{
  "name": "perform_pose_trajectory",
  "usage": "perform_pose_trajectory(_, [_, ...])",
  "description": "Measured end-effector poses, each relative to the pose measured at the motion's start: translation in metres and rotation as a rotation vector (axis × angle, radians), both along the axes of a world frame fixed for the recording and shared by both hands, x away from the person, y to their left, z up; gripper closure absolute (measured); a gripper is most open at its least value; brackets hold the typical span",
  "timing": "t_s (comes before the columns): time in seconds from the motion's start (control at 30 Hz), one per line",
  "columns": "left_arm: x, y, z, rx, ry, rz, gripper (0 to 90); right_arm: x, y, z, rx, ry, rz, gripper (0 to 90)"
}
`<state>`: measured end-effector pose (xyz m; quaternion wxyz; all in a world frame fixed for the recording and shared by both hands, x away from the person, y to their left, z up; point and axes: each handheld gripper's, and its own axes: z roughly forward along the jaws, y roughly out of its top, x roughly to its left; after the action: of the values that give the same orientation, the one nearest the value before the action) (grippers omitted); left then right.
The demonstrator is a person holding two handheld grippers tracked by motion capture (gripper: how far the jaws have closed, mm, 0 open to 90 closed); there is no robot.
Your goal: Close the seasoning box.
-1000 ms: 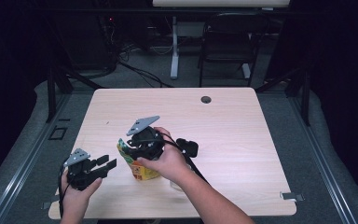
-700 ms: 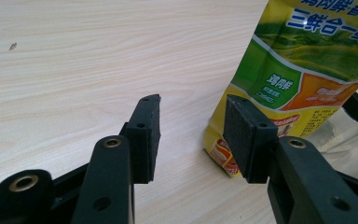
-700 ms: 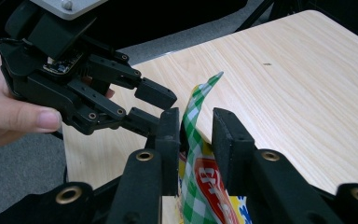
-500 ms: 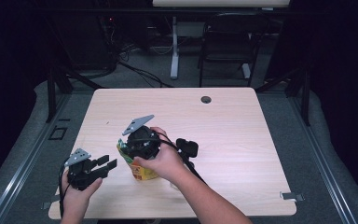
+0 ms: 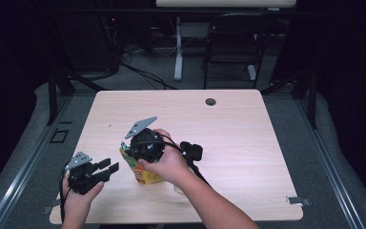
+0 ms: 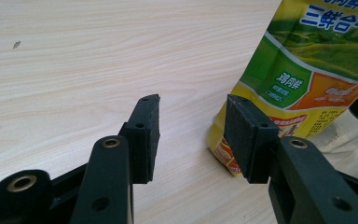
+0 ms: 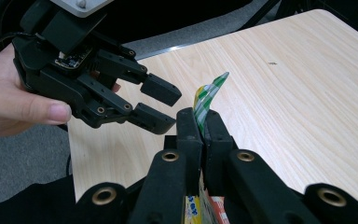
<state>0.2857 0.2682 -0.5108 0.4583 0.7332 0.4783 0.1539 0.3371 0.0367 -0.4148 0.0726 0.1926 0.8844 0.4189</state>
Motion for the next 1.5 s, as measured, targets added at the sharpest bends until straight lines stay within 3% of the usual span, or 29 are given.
perform_pose_trajectory(1.33, [0.001, -0.001, -0.003, 0.004, 0.0, 0.004, 54.1, -0.008, -0.017, 0.004, 0.005, -0.038, 0.04, 89.9])
perform_pose_trajectory(1.5, [0.001, -0.001, -0.003, 0.004, -0.002, 0.003, 54.0, -0.007, -0.026, 0.004, 0.037, -0.037, 0.03, 90.0])
